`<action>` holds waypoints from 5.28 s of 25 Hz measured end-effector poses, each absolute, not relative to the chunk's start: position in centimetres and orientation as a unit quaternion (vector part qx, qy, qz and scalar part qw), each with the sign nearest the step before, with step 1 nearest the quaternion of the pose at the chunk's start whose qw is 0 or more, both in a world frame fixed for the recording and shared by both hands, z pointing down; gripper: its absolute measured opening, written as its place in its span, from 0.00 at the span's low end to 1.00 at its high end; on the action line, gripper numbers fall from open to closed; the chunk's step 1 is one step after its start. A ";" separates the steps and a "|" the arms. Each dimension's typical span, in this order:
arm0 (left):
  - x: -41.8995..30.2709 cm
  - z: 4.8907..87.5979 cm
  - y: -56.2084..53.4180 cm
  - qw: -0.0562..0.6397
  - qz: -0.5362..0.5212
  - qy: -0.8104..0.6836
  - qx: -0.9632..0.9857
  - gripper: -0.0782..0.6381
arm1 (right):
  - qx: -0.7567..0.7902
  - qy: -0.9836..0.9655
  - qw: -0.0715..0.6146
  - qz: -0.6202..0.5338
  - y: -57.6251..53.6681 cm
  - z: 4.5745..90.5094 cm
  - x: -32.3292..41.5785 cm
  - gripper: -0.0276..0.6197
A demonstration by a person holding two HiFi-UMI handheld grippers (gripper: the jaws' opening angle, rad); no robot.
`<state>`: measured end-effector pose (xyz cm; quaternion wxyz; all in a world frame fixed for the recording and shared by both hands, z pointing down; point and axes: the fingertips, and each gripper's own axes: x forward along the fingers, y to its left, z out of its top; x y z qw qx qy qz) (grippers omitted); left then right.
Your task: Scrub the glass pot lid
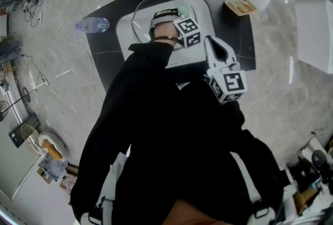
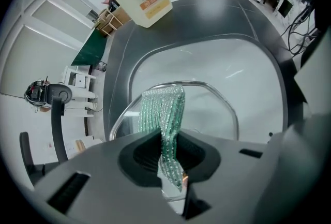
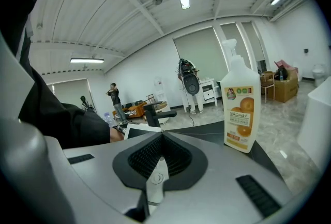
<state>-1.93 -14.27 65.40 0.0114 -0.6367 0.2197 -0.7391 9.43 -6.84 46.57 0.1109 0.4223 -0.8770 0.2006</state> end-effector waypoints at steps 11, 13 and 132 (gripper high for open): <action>-0.2 66.0 -13.5 0.000 -0.734 0.223 -0.642 0.18 | 0.437 -0.869 0.112 0.204 -6.2 46.9 10.9 0.04; 0.1 66.2 -13.3 -0.001 -0.734 0.220 -0.643 0.18 | 0.440 -0.867 0.111 0.205 -6.1 46.9 11.0 0.04; 1.5 75.1 3.9 -0.181 -0.734 0.096 -0.648 0.18 | 0.452 -0.851 0.151 0.222 -6.6 49.9 13.3 0.04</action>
